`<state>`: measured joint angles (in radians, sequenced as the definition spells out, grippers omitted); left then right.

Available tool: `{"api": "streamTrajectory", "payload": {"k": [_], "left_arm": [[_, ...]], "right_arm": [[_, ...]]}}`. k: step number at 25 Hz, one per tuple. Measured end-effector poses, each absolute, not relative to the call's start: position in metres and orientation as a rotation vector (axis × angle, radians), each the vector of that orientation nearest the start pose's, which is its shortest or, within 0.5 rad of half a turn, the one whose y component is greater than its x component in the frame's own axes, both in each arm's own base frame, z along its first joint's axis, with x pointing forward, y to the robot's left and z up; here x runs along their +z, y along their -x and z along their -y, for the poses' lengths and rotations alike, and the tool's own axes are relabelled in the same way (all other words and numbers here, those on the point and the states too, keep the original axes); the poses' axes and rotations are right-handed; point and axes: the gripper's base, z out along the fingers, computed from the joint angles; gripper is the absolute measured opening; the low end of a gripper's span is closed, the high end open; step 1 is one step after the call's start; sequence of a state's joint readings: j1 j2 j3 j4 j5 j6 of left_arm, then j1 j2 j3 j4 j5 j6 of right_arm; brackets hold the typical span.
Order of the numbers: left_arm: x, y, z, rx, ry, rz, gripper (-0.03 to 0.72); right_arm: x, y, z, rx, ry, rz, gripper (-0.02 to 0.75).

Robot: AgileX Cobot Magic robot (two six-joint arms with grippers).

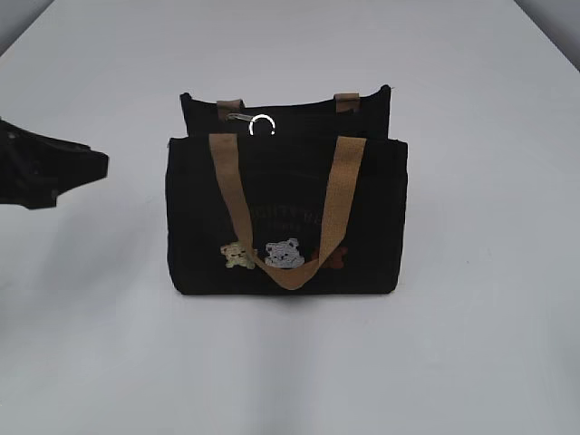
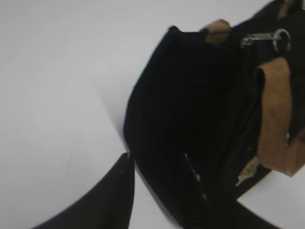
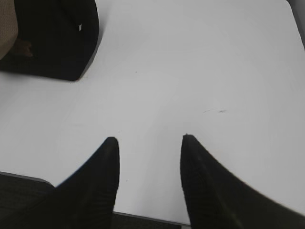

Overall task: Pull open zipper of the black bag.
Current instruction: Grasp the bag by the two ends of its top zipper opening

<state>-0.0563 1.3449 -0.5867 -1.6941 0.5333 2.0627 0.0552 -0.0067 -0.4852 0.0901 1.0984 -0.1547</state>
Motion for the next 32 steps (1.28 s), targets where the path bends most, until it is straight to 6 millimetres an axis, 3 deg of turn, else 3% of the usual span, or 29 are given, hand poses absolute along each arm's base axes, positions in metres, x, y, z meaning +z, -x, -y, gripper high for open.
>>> {"api": "streamTrajectory", "payload": {"k": [3, 8, 16, 20, 25, 28, 32], "left_arm": [[0.21, -0.251, 0.069, -0.471, -0.858, -1.918, 0.289], [0.193, -0.254, 0.077, -0.516, -1.04, -1.819, 0.438], [0.181, -0.262, 0.089, -0.549, -1.171, -1.733, 0.465], [0.181, -0.274, 0.102, -0.542, -1.215, -1.708, 0.465], [0.18, -0.291, 0.12, -0.528, -1.264, -1.687, 0.414], [0.175, -0.294, 0.128, -0.539, -1.285, -1.688, 0.277], [0.175, -0.294, 0.13, -0.539, -1.285, -1.688, 0.073]], "right_arm": [[0.27, 0.006, -0.007, 0.05, 0.225, -2.075, 0.337], [0.27, 0.007, -0.008, 0.058, 0.225, -2.074, 0.337], [0.271, 0.006, -0.011, 0.091, 0.246, -2.073, 0.337], [0.278, -0.009, -0.019, 0.147, 0.353, -2.104, 0.337], [0.301, -0.054, -0.031, 0.262, 0.403, -1.994, 0.337], [0.303, -0.097, -0.038, 0.323, 0.405, -1.972, 0.337], [0.295, -0.171, -0.049, 0.377, 0.539, -2.01, 0.337]]}}
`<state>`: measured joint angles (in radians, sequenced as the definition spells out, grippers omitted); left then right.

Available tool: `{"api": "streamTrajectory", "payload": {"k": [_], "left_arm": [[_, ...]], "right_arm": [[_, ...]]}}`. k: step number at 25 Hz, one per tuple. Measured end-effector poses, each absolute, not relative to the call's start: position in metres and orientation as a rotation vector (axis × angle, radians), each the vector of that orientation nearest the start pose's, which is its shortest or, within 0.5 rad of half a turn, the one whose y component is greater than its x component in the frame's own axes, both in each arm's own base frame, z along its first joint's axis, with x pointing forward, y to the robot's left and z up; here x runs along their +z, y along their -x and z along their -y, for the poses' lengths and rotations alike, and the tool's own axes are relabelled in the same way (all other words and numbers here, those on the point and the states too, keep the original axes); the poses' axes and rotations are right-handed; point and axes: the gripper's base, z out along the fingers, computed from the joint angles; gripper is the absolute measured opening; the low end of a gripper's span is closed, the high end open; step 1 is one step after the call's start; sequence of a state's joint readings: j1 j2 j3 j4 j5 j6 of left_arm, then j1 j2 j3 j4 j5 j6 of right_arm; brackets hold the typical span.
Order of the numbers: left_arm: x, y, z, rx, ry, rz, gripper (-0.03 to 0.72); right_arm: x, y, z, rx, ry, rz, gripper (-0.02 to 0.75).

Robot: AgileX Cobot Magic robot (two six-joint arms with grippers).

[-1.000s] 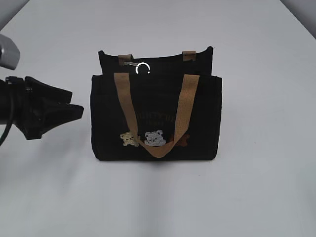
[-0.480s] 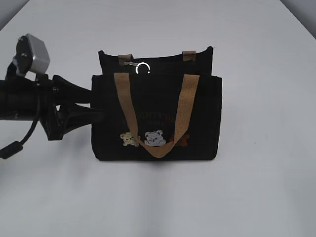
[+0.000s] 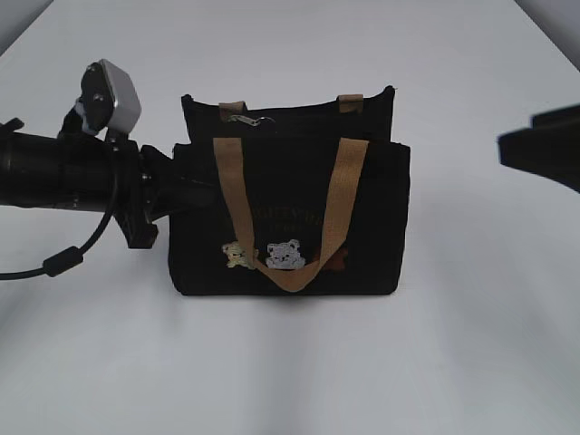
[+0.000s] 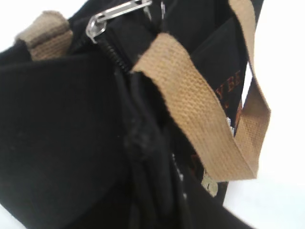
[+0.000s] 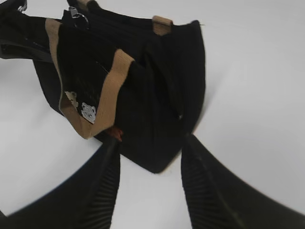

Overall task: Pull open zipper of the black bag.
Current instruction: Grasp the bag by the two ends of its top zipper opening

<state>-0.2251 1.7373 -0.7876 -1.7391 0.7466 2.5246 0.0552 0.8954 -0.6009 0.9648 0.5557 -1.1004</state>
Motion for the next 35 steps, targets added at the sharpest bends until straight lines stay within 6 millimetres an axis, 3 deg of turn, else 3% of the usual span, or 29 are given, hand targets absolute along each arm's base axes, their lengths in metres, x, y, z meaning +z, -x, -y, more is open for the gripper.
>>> {"api": "streamTrajectory", "payload": {"k": [7, 11, 16, 23, 30, 33, 35], "left_arm": [[0.175, -0.294, 0.131, -0.54, -1.286, -1.687, 0.071], [0.175, -0.294, 0.131, -0.54, -1.285, -1.687, 0.071], [0.175, -0.294, 0.131, -0.54, -1.285, -1.687, 0.071], [0.175, -0.294, 0.131, -0.54, -1.285, -1.687, 0.071], [0.175, -0.294, 0.131, -0.54, -1.285, -1.687, 0.071], [0.175, -0.294, 0.131, -0.54, -1.285, -1.687, 0.071], [0.175, -0.294, 0.131, -0.541, -1.285, -1.686, 0.071]], "right_arm": [[0.301, -0.292, -0.086, 0.523, 0.905, -1.848, 0.337], [0.295, -0.325, -0.129, 0.55, 1.134, -1.777, 0.337], [0.276, -0.34, -0.172, 0.443, 1.364, -1.728, 0.337], [0.266, -0.337, -0.2, 0.309, 1.482, -1.648, 0.322], [0.246, -0.34, -0.212, 0.264, 1.567, -1.636, 0.212], [0.248, -0.339, -0.211, 0.233, 1.59, -1.625, 0.046], [0.255, -0.337, -0.209, 0.229, 1.572, -1.638, 0.001]]}}
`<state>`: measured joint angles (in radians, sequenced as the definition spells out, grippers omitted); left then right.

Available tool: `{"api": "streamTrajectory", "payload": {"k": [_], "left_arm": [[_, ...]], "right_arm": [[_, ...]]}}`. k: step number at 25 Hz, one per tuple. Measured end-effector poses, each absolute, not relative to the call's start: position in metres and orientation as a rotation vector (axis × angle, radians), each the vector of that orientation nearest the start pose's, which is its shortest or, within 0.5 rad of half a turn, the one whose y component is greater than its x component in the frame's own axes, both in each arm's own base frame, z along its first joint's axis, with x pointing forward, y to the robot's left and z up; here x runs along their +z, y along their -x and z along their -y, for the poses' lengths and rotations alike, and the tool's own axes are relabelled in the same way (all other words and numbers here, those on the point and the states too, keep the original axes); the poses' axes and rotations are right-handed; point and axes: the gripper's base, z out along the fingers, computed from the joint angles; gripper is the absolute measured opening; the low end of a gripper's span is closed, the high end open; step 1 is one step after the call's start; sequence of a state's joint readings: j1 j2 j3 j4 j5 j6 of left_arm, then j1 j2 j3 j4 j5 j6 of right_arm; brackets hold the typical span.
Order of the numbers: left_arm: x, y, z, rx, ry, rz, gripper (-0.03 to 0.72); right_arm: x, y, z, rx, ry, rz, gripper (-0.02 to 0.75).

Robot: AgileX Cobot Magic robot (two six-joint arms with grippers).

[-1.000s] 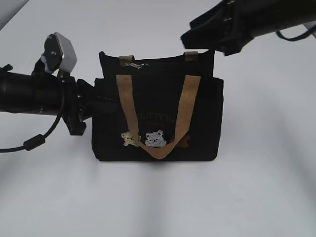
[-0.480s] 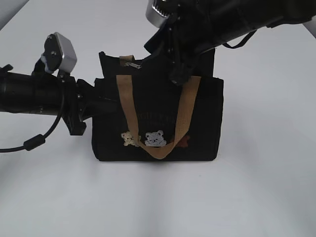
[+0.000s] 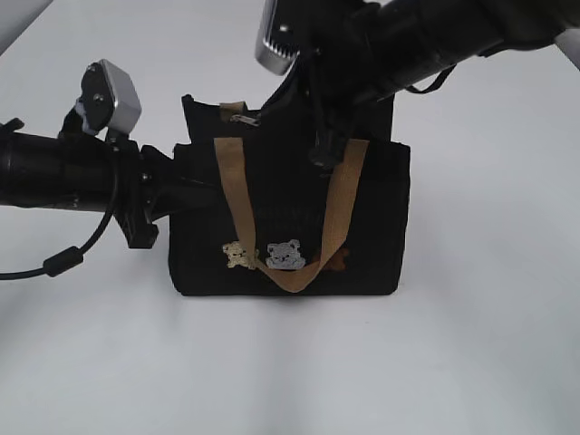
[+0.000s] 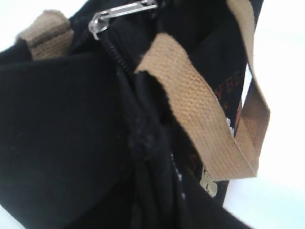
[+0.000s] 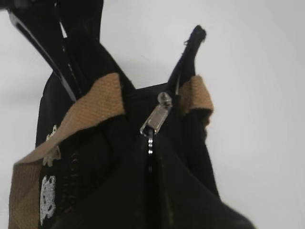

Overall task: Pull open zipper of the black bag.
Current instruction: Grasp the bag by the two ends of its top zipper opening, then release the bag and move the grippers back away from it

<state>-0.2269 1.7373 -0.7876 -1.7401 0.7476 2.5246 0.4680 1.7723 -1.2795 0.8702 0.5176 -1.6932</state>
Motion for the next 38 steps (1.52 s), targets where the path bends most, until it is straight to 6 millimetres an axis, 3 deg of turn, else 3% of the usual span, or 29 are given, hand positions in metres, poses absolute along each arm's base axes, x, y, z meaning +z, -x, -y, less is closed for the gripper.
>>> {"api": "streamTrajectory", "payload": {"k": [3, 6, 10, 13, 16, 18, 23, 25, 28, 30, 35, 38], "left_arm": [[0.175, -0.294, 0.131, -0.543, -1.285, -1.685, 0.071], [0.176, -0.293, 0.132, -0.556, -1.287, -1.675, 0.071], [0.176, -0.293, 0.133, -0.561, -1.291, -1.67, 0.071], [0.176, -0.293, 0.133, -0.555, -1.29, -1.676, 0.071], [0.174, -0.294, 0.131, -0.549, -1.264, -1.716, 0.071], [0.173, -0.295, 0.13, -0.554, -1.219, -1.77, 0.071], [0.174, -0.298, 0.127, -0.641, -0.955, -1.982, 0.081], [0.179, -0.297, 0.125, -0.687, -0.825, -2.065, 0.152], [0.188, -0.292, 0.122, -0.736, -0.693, -2.171, 0.316], [0.198, -0.284, 0.119, -0.759, -0.632, -2.242, 0.366], [0.225, -0.254, 0.108, -0.725, -0.617, -2.417, 0.331], [0.243, -0.234, 0.096, -0.633, -0.549, -2.511, 0.301]], "right_arm": [[0.277, -0.333, -0.197, 0.255, 1.472, -1.682, -0.001], [0.293, -0.331, -0.172, 0.324, 1.372, -1.78, -0.001], [0.297, -0.332, -0.129, 0.373, 1.268, -1.981, -0.001], [0.296, -0.333, -0.11, 0.369, 1.184, -2.107, -0.001], [0.294, -0.333, -0.105, 0.402, 1.052, -2.21, 0.005], [0.294, -0.333, -0.105, 0.446, 0.936, -2.277, 0.055], [0.295, -0.329, -0.102, 0.509, 0.7, -2.428, 0.349], [0.299, -0.323, -0.101, 0.533, 0.661, -2.474, 0.414], [0.301, -0.311, -0.098, 0.565, 0.613, -2.583, 0.435], [0.3, -0.302, -0.095, 0.553, 0.601, -2.679, 0.435], [0.312, -0.275, -0.081, 0.441, 0.544, -2.808, 0.428], [0.319, -0.245, -0.073, 0.418, 0.467, -2.811, 0.403]]}}
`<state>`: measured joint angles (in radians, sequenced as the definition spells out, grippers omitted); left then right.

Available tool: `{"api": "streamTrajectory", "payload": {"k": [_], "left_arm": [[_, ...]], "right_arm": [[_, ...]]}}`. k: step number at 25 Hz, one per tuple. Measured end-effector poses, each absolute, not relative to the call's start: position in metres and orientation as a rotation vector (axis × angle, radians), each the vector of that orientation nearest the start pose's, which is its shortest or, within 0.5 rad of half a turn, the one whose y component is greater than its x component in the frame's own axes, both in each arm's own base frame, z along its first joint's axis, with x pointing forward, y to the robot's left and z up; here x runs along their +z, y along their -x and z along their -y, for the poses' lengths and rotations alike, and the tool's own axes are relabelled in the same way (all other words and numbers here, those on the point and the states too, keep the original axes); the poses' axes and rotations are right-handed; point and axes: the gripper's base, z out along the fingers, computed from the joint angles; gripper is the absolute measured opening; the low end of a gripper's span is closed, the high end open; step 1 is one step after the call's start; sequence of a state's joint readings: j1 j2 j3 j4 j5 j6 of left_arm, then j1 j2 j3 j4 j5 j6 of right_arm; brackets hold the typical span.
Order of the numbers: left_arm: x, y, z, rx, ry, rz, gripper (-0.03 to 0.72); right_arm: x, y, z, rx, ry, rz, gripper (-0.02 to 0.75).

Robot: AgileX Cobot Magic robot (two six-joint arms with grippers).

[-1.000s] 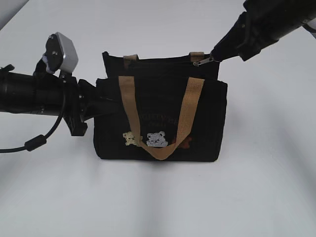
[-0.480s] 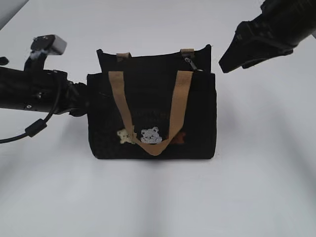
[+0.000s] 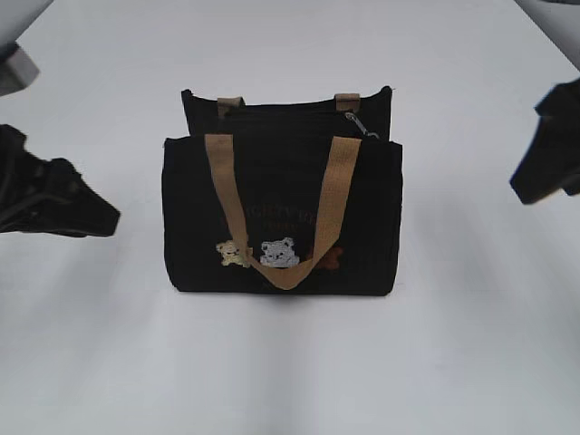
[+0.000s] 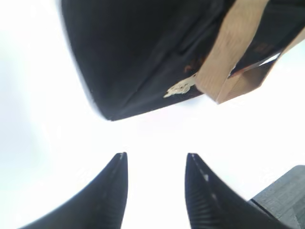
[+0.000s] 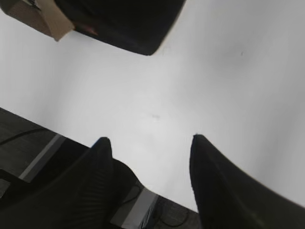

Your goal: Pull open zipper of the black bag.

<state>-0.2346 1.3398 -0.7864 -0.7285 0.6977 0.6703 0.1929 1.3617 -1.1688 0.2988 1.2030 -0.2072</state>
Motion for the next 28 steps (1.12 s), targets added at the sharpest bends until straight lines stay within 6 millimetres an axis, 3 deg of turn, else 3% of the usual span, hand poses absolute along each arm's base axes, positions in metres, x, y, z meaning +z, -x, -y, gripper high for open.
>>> {"api": "streamTrajectory", "payload": {"k": [3, 8, 10, 13, 20, 24, 28], "left_arm": [[0.263, -0.206, 0.082, -0.542, -0.476, -2.57, 0.286], [0.292, -0.144, 0.055, -0.369, -0.413, -2.558, 0.258], [0.304, -0.11, 0.042, -0.303, -0.391, -2.461, 0.255], [0.305, -0.072, 0.028, -0.23, -0.384, -2.342, 0.254], [0.295, -0.009, 0.005, -0.122, -0.357, -2.042, 0.249], [0.289, 0.008, 0.001, -0.116, -0.346, -1.968, 0.241], [0.285, 0.01, 0.0, -0.113, -0.348, -1.978, 0.239]], "right_arm": [[0.318, -0.206, -0.065, 0.404, 0.451, -2.799, 0.386], [0.313, -0.127, -0.048, 0.369, 0.457, -2.697, 0.38], [0.309, -0.095, -0.038, 0.307, 0.465, -2.617, 0.379], [0.293, -0.064, -0.027, 0.233, 0.466, -2.53, 0.375], [0.271, -0.02, -0.015, 0.178, 0.435, -2.273, 0.368], [0.271, -0.006, -0.013, 0.171, 0.426, -2.159, 0.34], [0.271, 0.003, -0.011, 0.163, 0.419, -2.094, 0.31]]}}
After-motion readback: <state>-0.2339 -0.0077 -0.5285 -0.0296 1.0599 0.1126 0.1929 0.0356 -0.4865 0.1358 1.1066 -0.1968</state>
